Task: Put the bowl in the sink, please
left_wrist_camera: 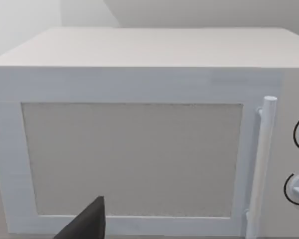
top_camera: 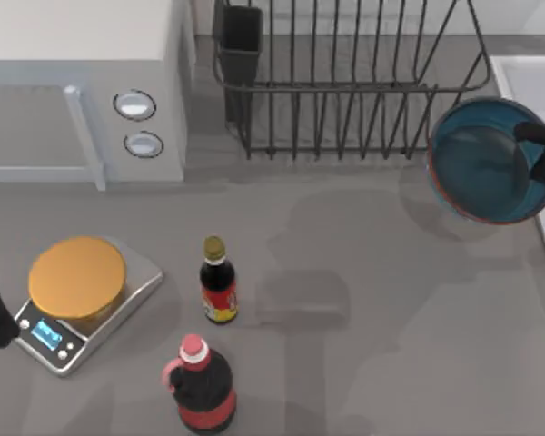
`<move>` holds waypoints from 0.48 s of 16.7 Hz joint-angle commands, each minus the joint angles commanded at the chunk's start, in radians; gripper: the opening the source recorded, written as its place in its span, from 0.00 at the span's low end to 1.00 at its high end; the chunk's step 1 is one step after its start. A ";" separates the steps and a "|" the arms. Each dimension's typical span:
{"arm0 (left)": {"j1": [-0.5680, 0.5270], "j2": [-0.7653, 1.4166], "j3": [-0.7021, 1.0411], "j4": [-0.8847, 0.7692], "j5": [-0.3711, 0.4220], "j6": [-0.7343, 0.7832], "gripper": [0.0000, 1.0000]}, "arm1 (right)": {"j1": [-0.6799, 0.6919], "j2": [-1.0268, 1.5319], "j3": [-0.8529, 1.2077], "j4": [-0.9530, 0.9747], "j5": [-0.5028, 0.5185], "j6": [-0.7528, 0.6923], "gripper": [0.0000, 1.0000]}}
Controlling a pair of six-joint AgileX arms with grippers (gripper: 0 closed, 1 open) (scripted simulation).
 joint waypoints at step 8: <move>0.000 0.000 0.000 0.000 0.000 0.000 1.00 | -0.315 -0.053 -0.423 0.914 -0.161 -0.113 0.00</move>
